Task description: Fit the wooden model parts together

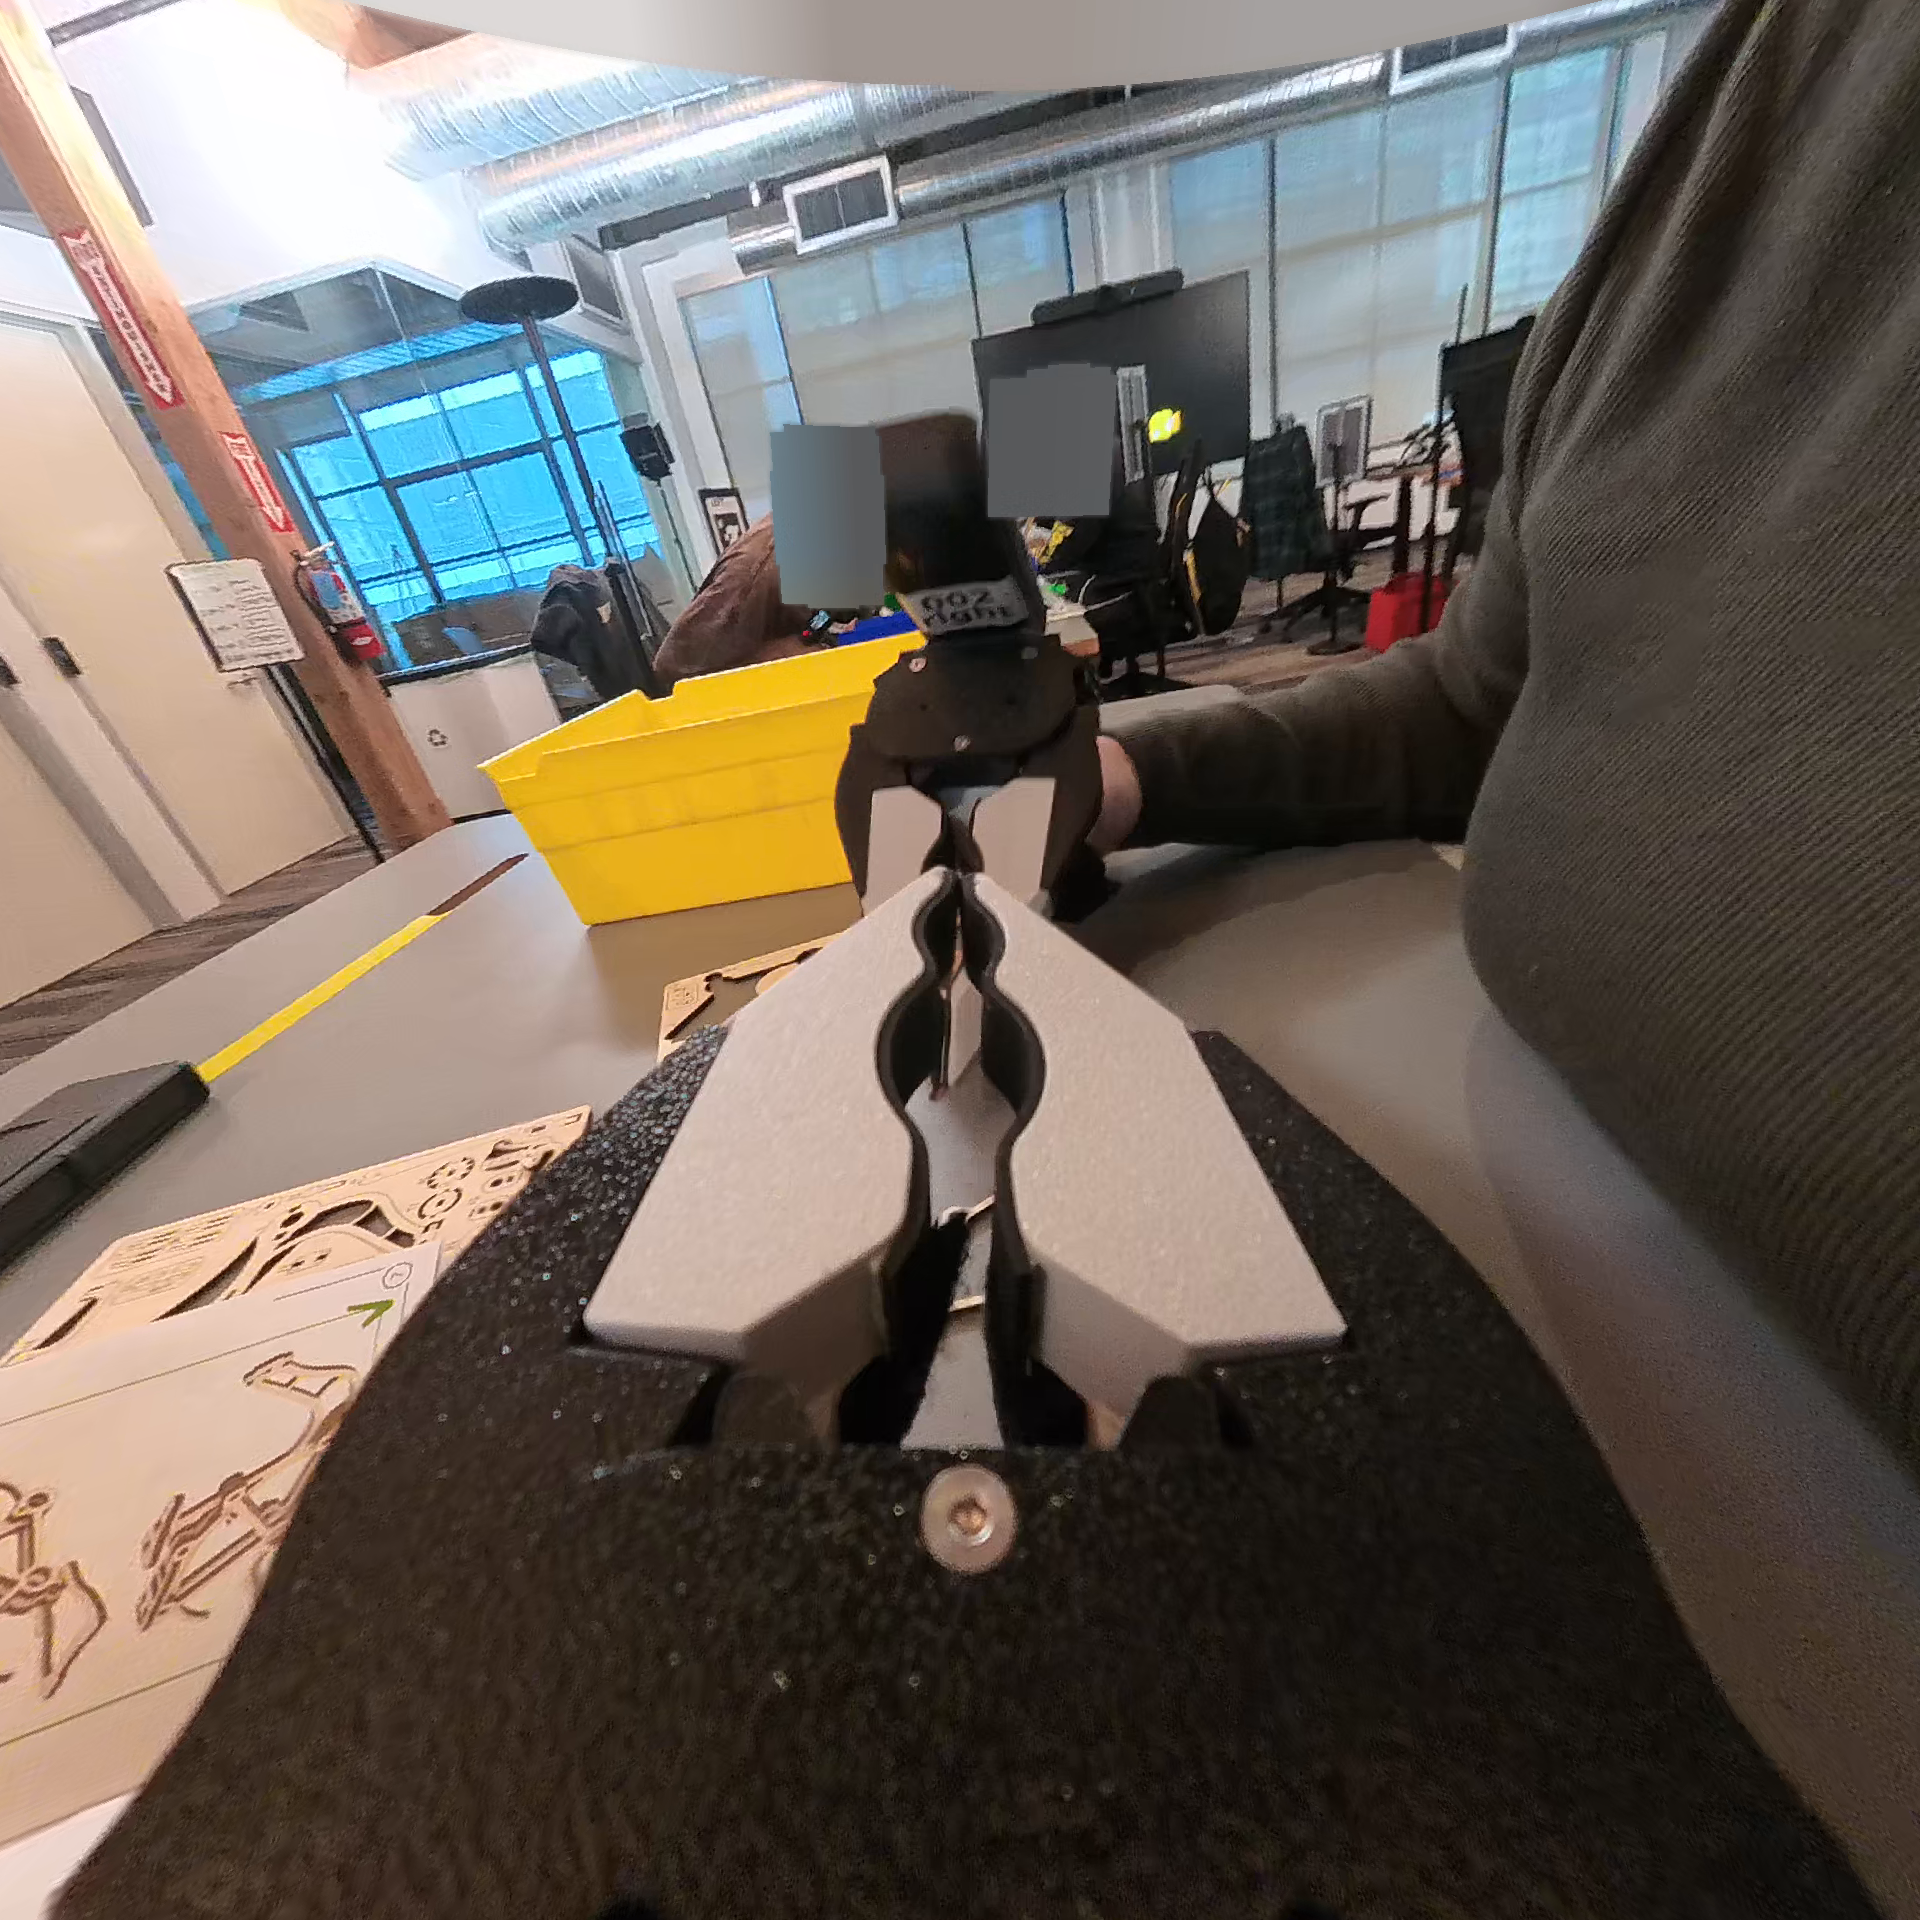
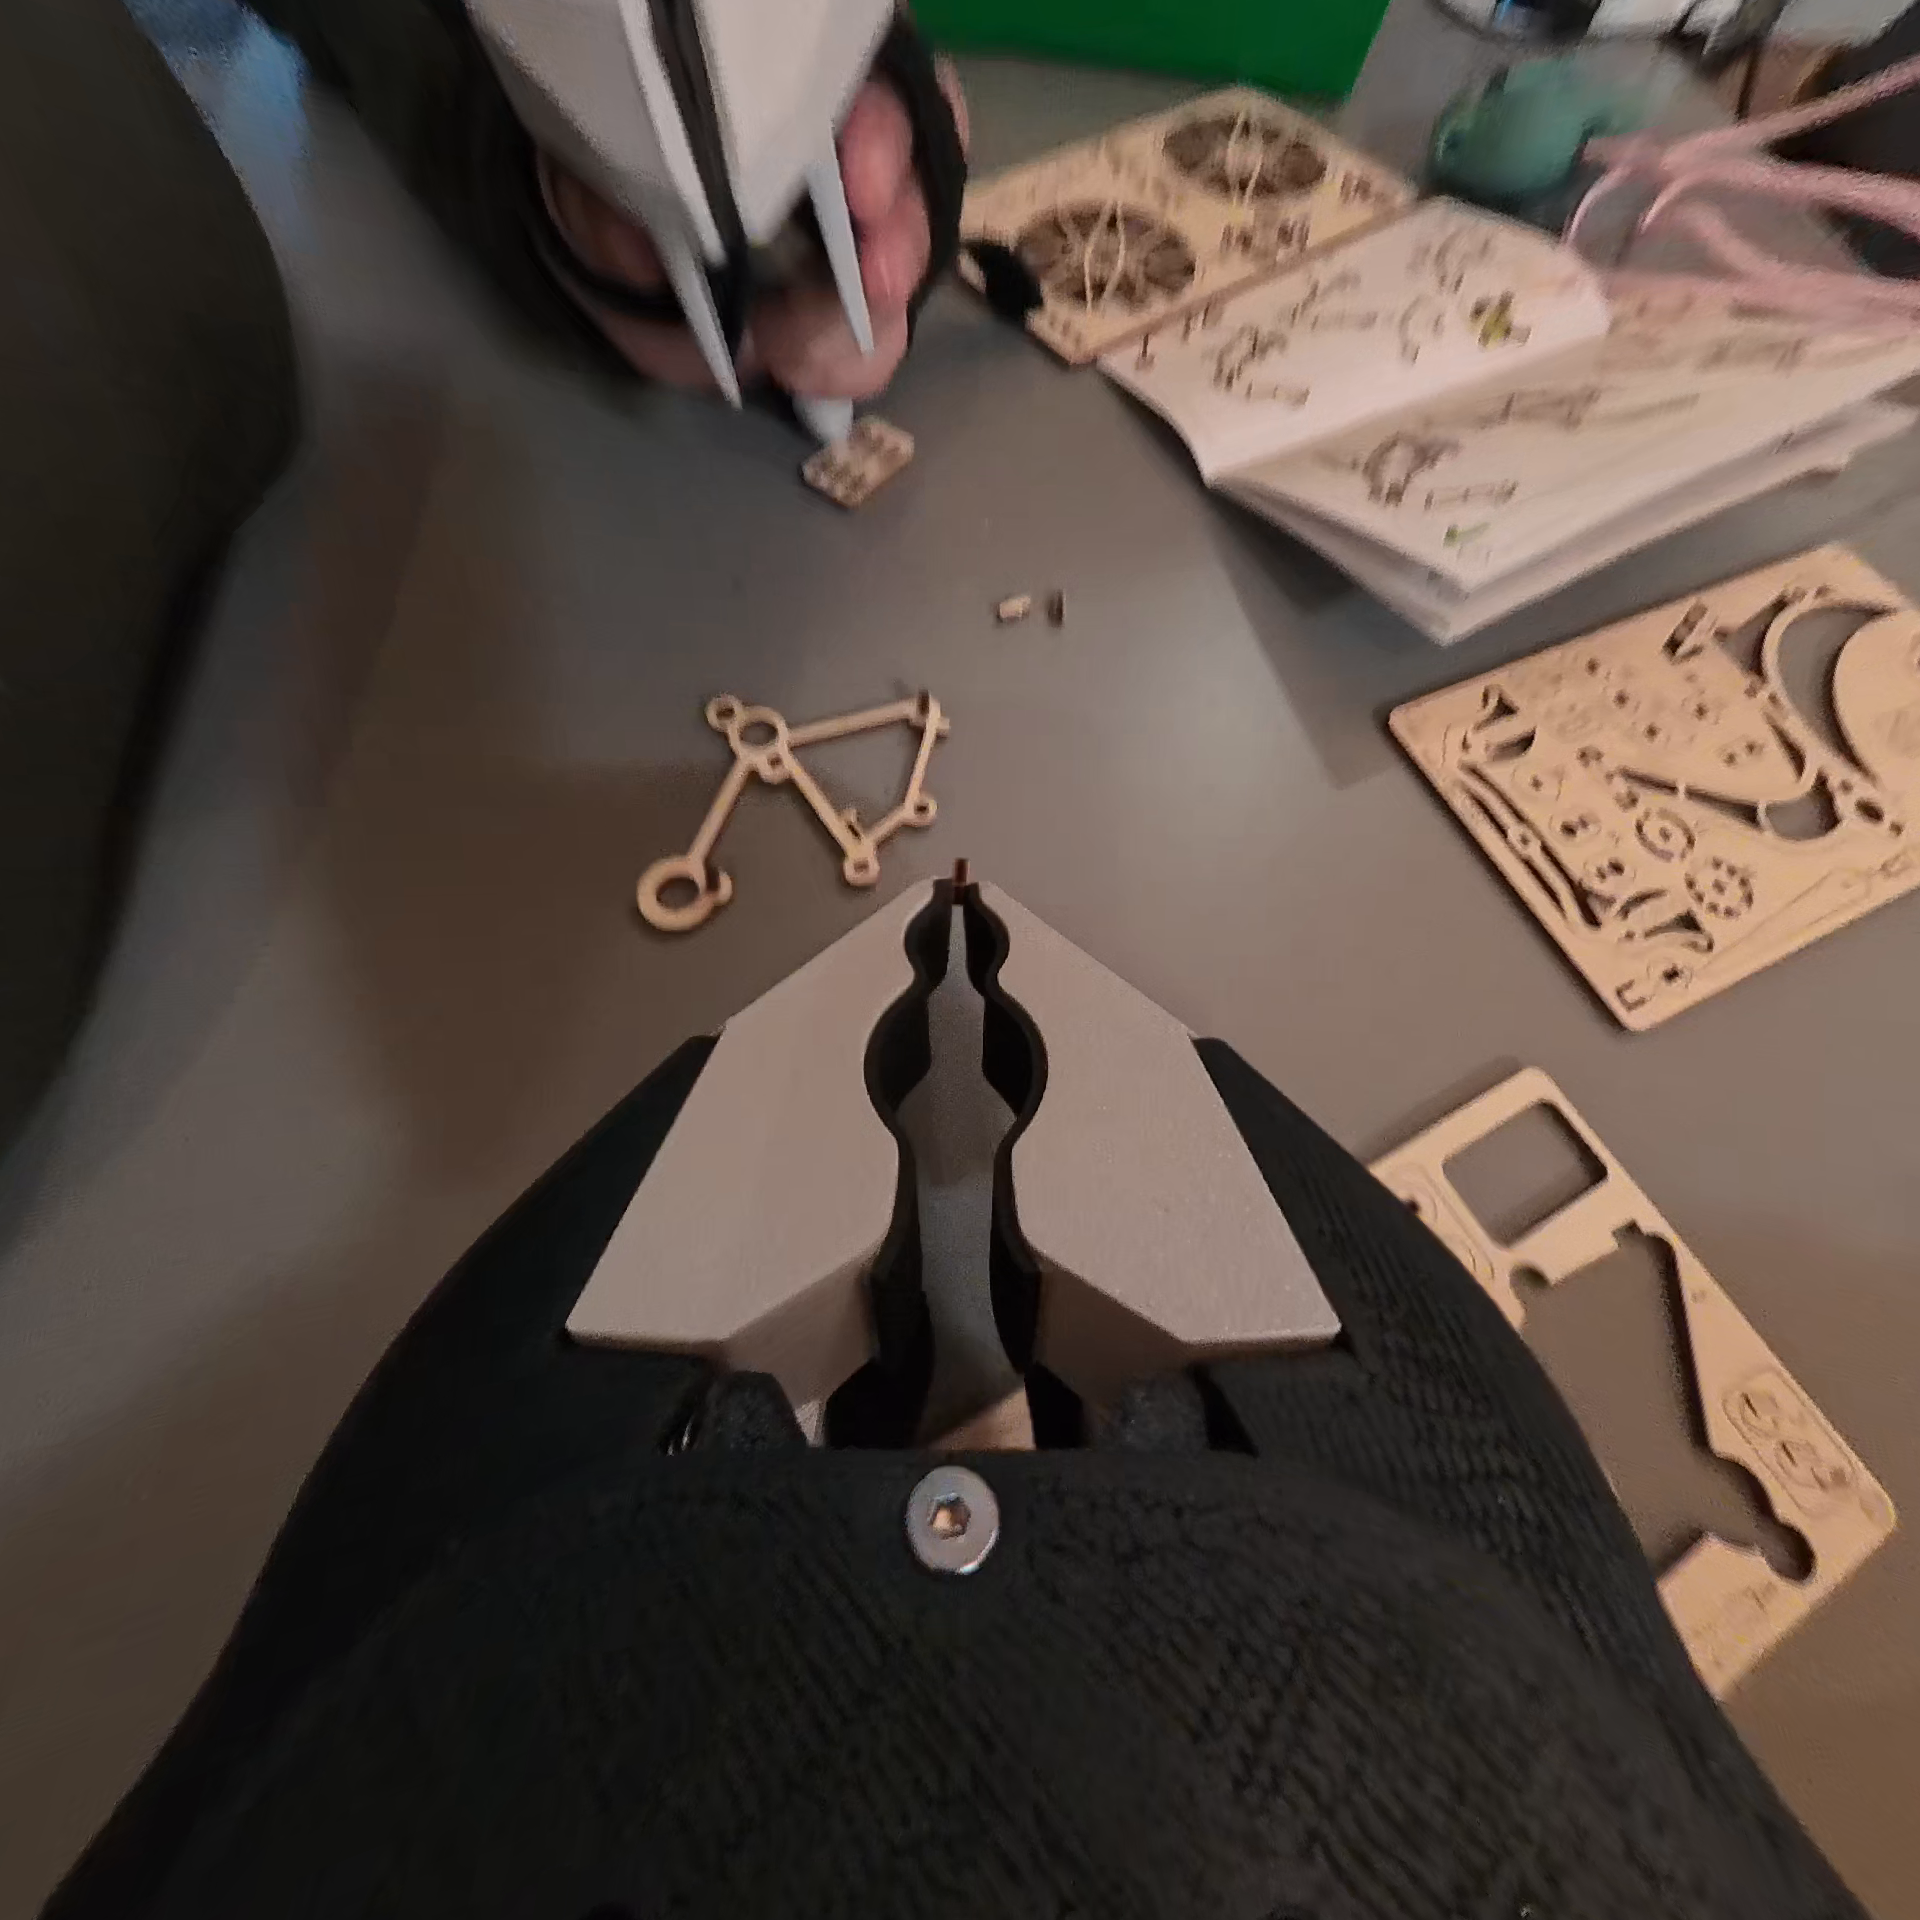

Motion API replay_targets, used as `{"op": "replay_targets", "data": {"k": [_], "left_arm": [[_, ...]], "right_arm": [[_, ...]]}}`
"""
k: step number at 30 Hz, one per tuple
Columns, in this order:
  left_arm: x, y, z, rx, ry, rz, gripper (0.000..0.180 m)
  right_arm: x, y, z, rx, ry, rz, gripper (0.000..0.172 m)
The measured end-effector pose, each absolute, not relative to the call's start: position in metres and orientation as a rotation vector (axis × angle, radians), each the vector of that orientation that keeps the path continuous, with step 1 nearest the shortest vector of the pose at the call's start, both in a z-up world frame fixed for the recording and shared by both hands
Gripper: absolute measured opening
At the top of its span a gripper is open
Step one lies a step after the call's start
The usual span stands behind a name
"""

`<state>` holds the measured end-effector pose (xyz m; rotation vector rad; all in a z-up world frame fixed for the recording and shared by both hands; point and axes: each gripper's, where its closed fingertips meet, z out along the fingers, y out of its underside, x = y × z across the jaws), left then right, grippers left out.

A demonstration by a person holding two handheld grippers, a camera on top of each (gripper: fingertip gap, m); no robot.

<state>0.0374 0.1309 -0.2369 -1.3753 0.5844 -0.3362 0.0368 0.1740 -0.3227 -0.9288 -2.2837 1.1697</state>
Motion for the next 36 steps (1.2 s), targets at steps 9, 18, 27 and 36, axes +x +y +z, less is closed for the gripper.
{"op": "replay_targets", "data": {"k": [9, 18, 27, 36], "left_arm": [[0.018, 0.134, -0.224, -1.310, 0.502, -0.278, 0.010], [0.011, 0.137, -0.221, -1.305, 0.476, -0.184, 0.031], [-0.004, 0.132, -0.232, -1.332, 0.694, 0.103, 0.034], [0.016, 0.137, -0.258, -1.362, 0.909, 0.291, 0.035]], "right_arm": [[0.015, 0.169, -0.294, -0.758, -2.017, 1.111, 0.000], [0.008, 0.165, -0.271, -0.783, -1.870, 1.243, 0.000], [0.004, 0.160, -0.279, -0.825, -1.954, 1.273, 0.001], [-0.004, 0.164, -0.261, -1.082, -1.871, 1.425, 0.000]]}}
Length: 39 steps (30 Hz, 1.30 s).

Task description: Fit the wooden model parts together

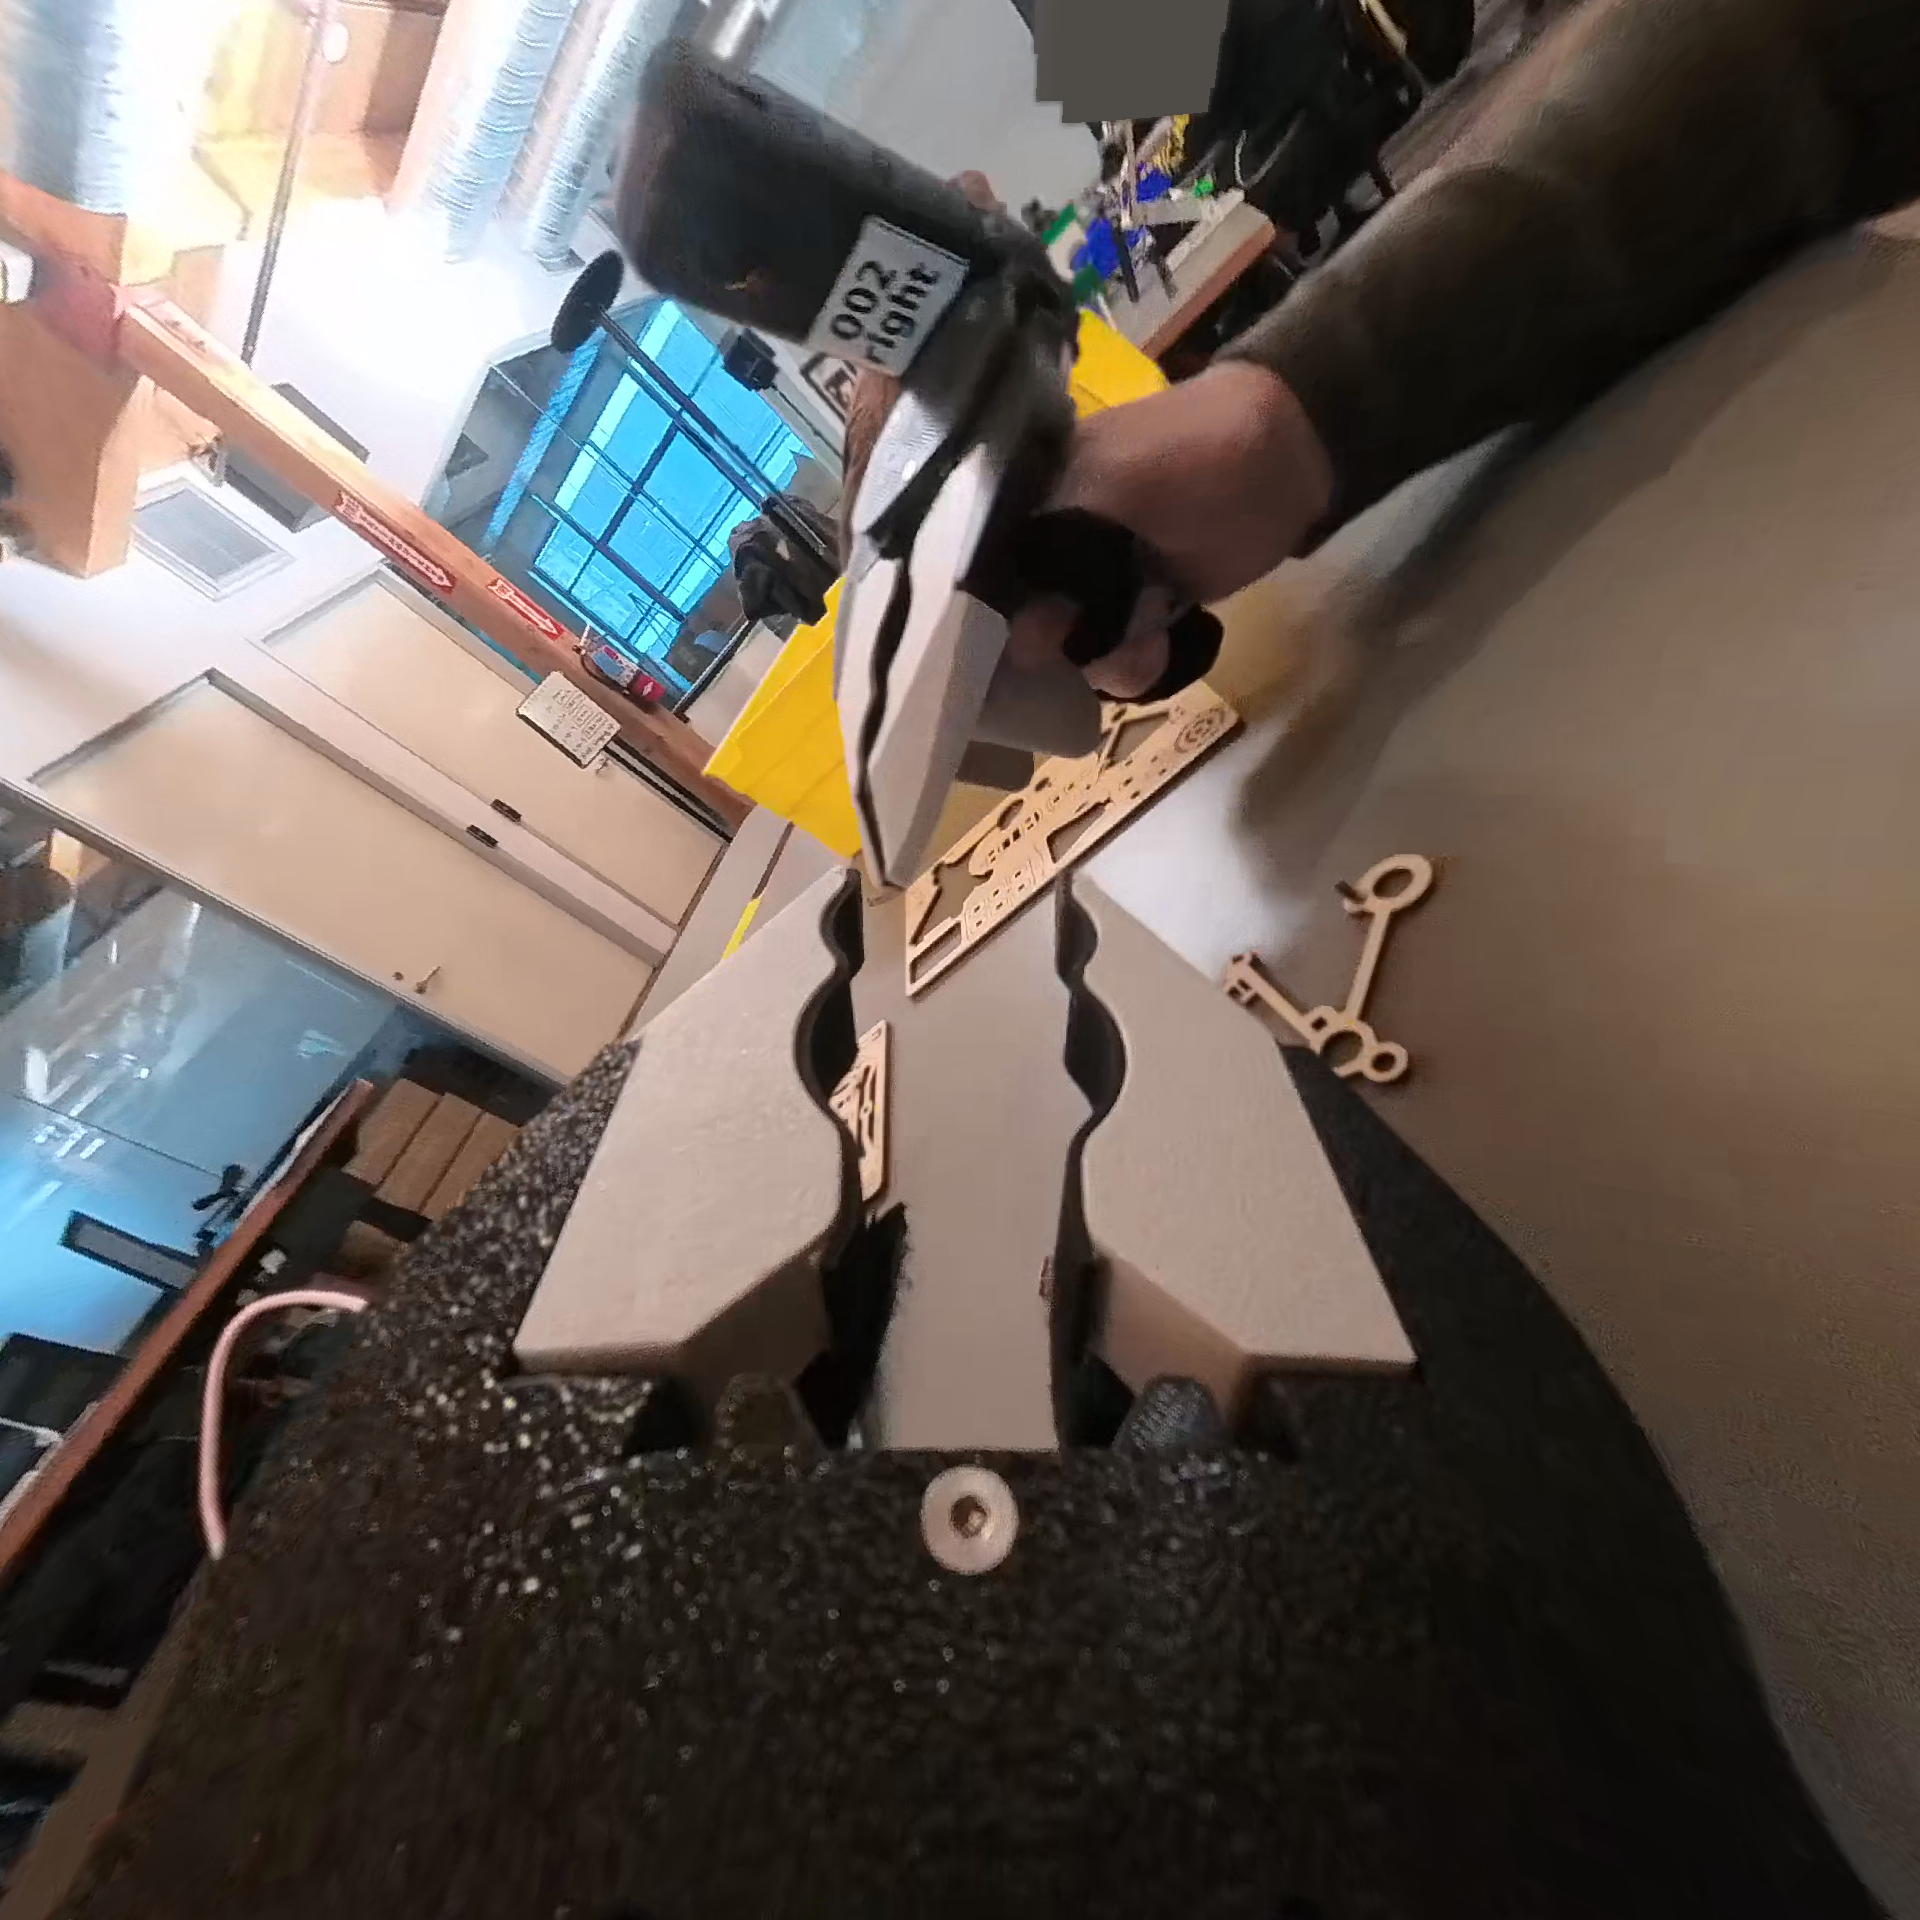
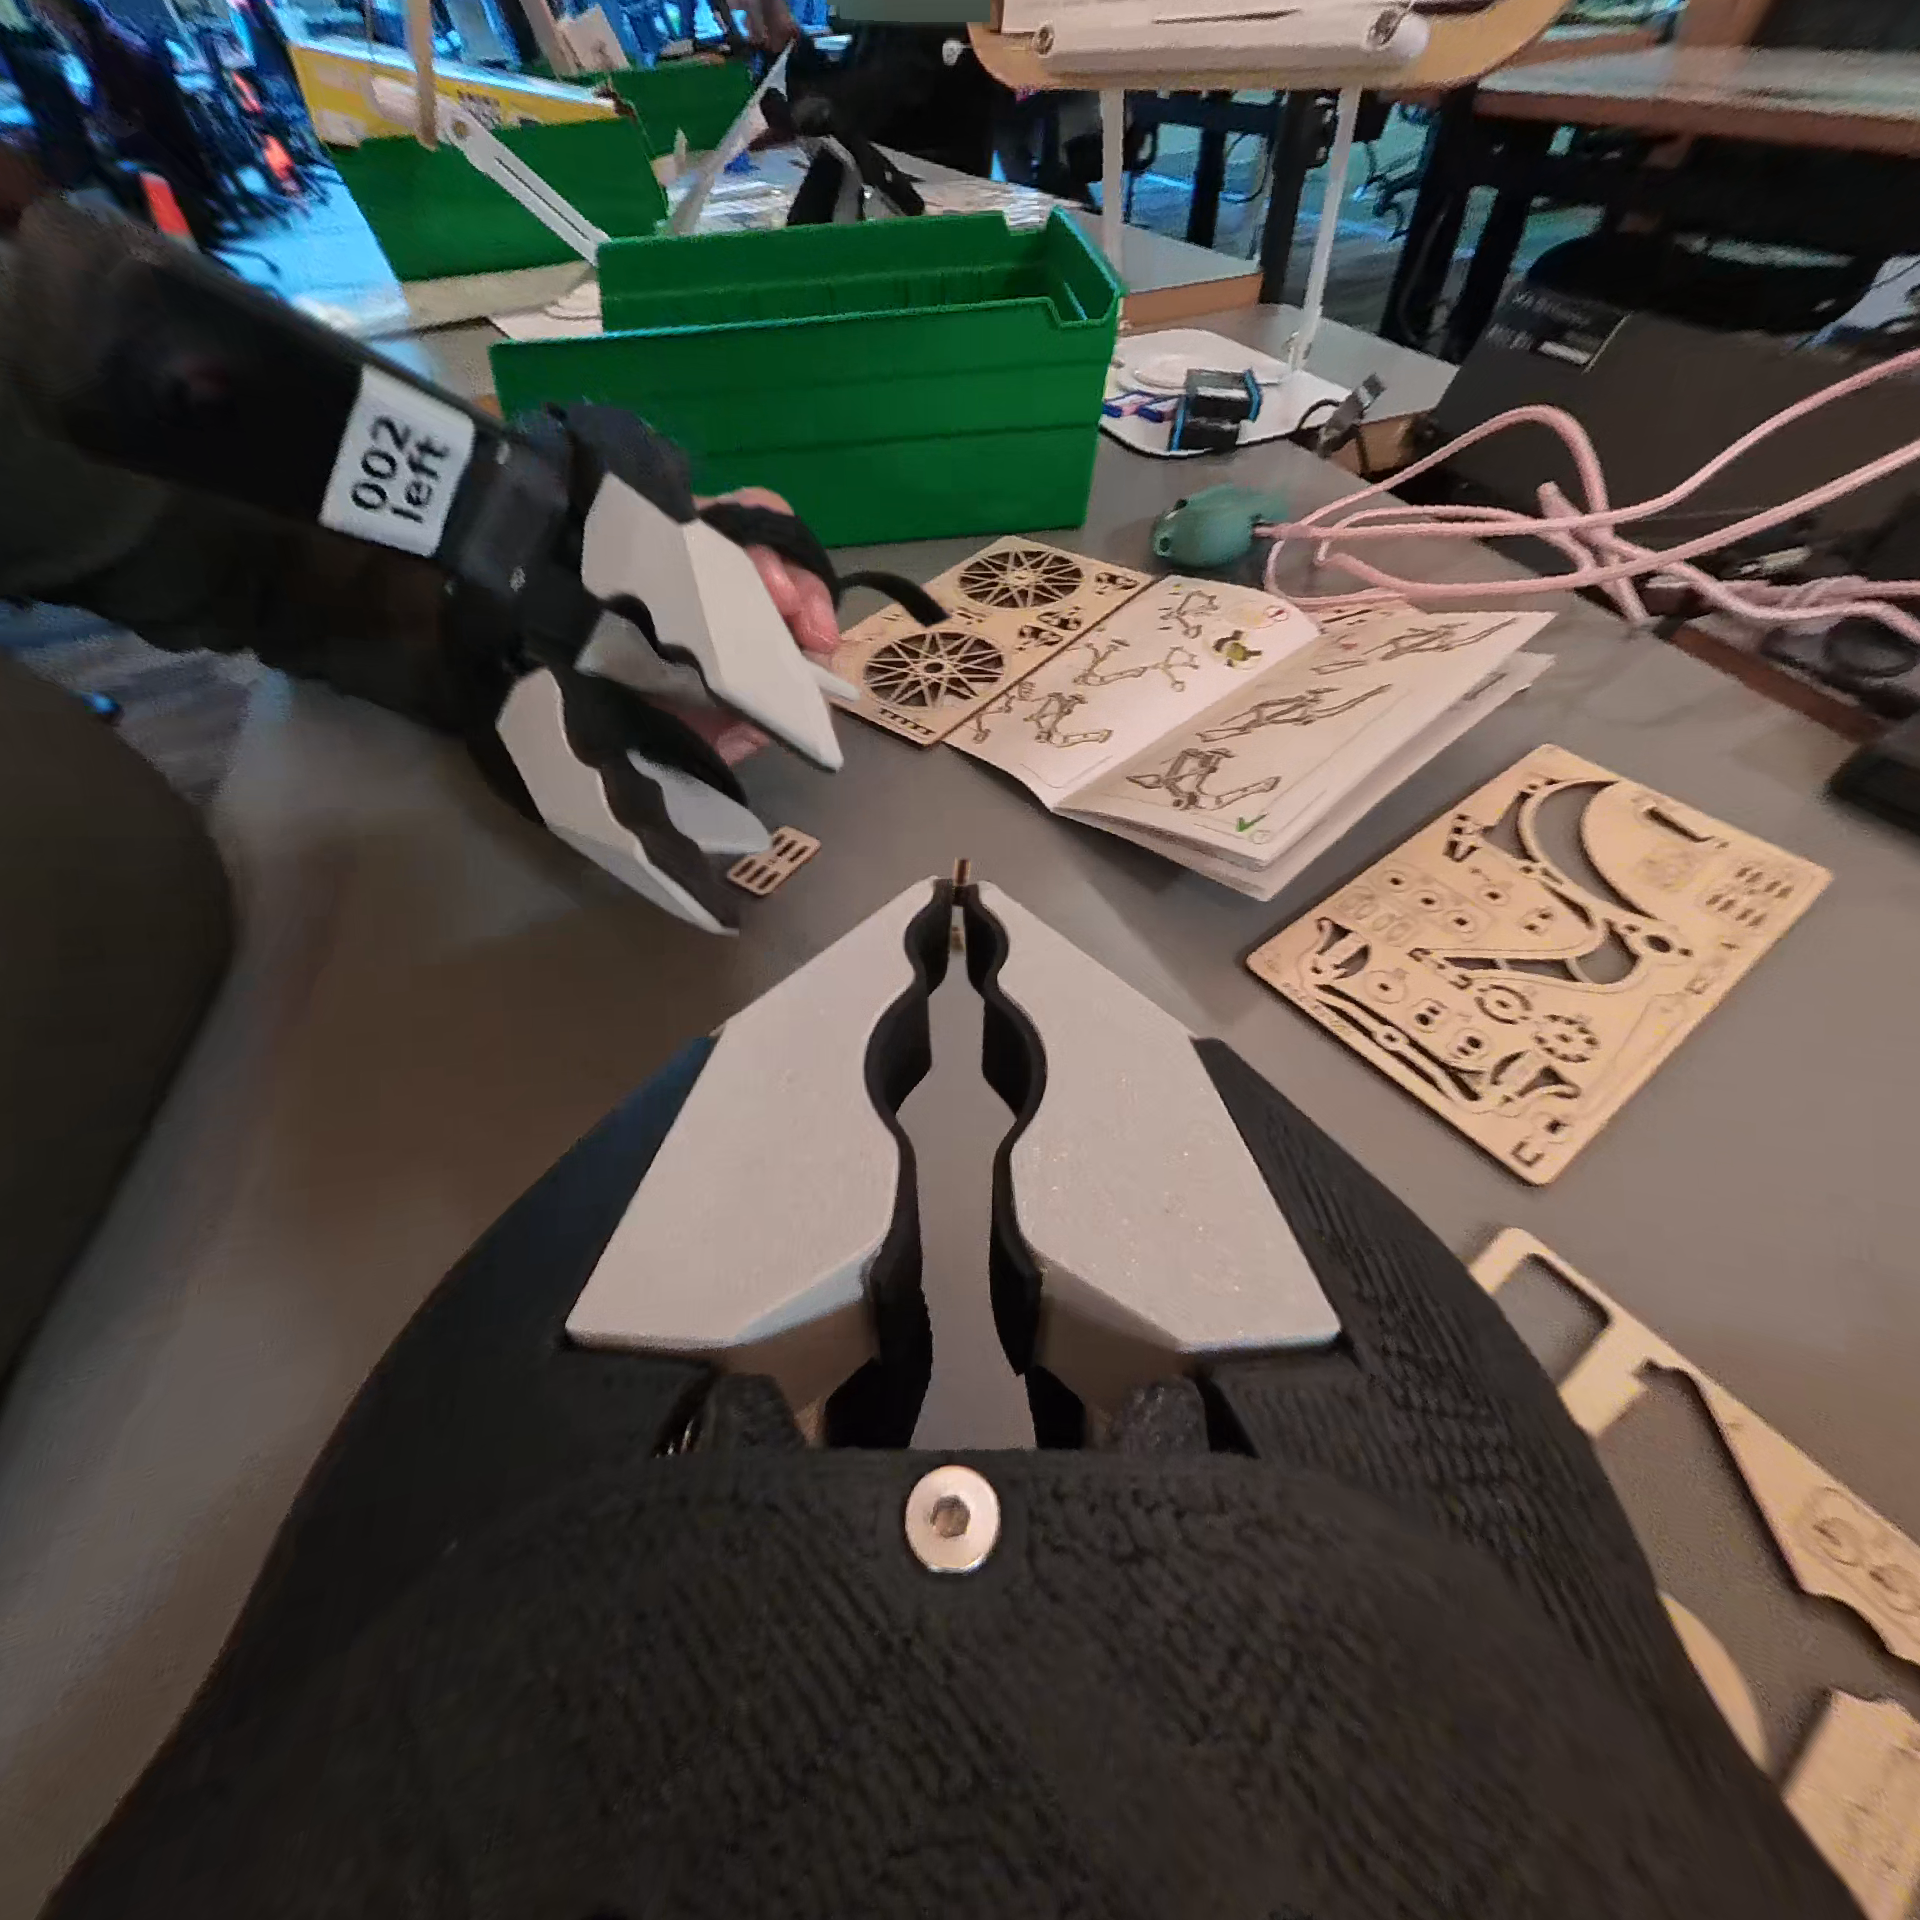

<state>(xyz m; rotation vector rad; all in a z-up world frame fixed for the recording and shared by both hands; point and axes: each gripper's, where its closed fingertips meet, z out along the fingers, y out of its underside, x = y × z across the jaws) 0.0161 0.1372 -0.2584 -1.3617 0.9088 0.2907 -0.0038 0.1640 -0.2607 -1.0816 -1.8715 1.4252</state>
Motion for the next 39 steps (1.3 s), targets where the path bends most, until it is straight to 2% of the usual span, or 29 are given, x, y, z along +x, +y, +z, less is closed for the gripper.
{"op": "replay_targets", "data": {"k": [6, 11, 14, 20, 24, 29, 34, 39], "left_arm": [[0.016, 0.138, -0.268, -1.383, 0.972, 0.332, 0.039], [0.024, 0.138, -0.281, -1.388, 1.074, 0.394, 0.031], [0.025, 0.139, -0.286, -1.380, 1.117, 0.477, 0.018], [0.024, 0.141, -0.286, -1.375, 1.115, 0.515, 0.018], [0.028, 0.138, -0.287, -1.354, 1.148, 0.529, 0.002], [0.024, 0.143, -0.292, -1.376, 1.163, 0.585, 0.000], [0.016, 0.144, -0.273, -1.415, 0.985, 0.468, 0.000], [0.006, 0.147, -0.271, -1.496, 0.844, 0.288, 0.000]], "right_arm": [[0.009, 0.147, -0.279, -1.160, -2.002, 1.548, 0.000], [0.016, 0.135, -0.277, -1.207, -2.025, 1.736, 0.000], [0.016, 0.135, -0.279, -1.219, -2.036, 1.725, 0.000], [0.019, 0.130, -0.281, -1.220, -2.071, 1.750, 0.000], [0.020, 0.128, -0.284, -1.231, -2.094, 1.764, 0.000], [0.017, 0.132, -0.289, -1.246, -2.090, 1.726, 0.000], [0.017, 0.130, -0.271, -1.043, -2.015, 1.746, 0.011], [0.019, 0.125, -0.258, -0.739, -1.936, 1.595, 0.013]]}}
